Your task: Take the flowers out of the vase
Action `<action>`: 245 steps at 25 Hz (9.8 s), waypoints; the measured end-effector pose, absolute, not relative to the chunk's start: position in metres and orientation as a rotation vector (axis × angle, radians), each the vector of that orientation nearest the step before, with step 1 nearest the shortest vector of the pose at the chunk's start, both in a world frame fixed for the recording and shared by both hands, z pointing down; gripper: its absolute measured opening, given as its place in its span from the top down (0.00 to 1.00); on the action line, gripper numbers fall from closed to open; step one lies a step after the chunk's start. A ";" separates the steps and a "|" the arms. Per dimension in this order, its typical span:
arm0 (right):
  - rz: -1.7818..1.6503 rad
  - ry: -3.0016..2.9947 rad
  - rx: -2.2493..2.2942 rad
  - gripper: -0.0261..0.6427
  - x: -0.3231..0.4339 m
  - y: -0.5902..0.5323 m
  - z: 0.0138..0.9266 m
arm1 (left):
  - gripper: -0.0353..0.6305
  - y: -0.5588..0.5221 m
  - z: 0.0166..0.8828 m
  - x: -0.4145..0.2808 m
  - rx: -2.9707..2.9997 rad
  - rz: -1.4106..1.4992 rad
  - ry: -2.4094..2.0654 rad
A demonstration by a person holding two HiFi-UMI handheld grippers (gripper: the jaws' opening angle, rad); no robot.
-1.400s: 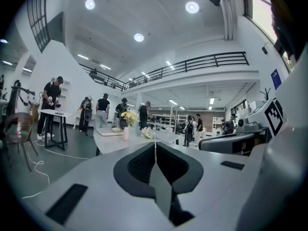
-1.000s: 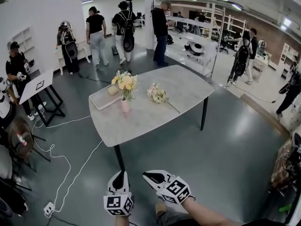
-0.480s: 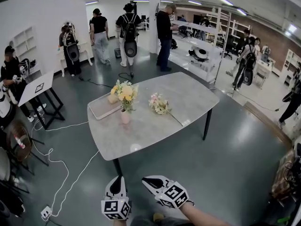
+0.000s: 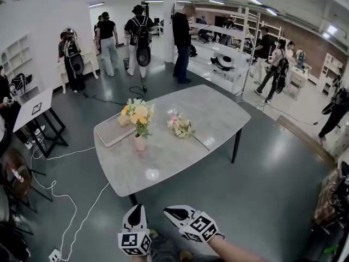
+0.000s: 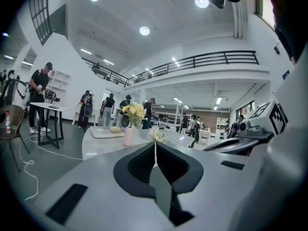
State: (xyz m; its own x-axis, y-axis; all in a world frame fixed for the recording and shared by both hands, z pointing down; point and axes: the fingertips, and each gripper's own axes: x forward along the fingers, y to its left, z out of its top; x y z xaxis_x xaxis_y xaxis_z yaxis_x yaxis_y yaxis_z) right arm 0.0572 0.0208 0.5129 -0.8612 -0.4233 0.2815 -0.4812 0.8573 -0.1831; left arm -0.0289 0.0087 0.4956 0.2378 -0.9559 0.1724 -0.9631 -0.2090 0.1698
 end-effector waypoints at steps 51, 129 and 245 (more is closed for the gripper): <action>0.481 -2.717 0.960 0.93 -0.082 -0.166 0.530 | 0.91 -0.194 0.522 -0.133 2.496 0.168 -1.436; 0.348 -2.592 1.330 0.72 -0.091 -0.386 0.534 | 0.91 -0.309 0.575 -0.136 2.424 0.185 -1.510; 0.087 -2.857 1.303 0.91 -0.055 -0.268 0.406 | 0.91 -0.234 0.462 -0.106 2.550 -0.019 -1.524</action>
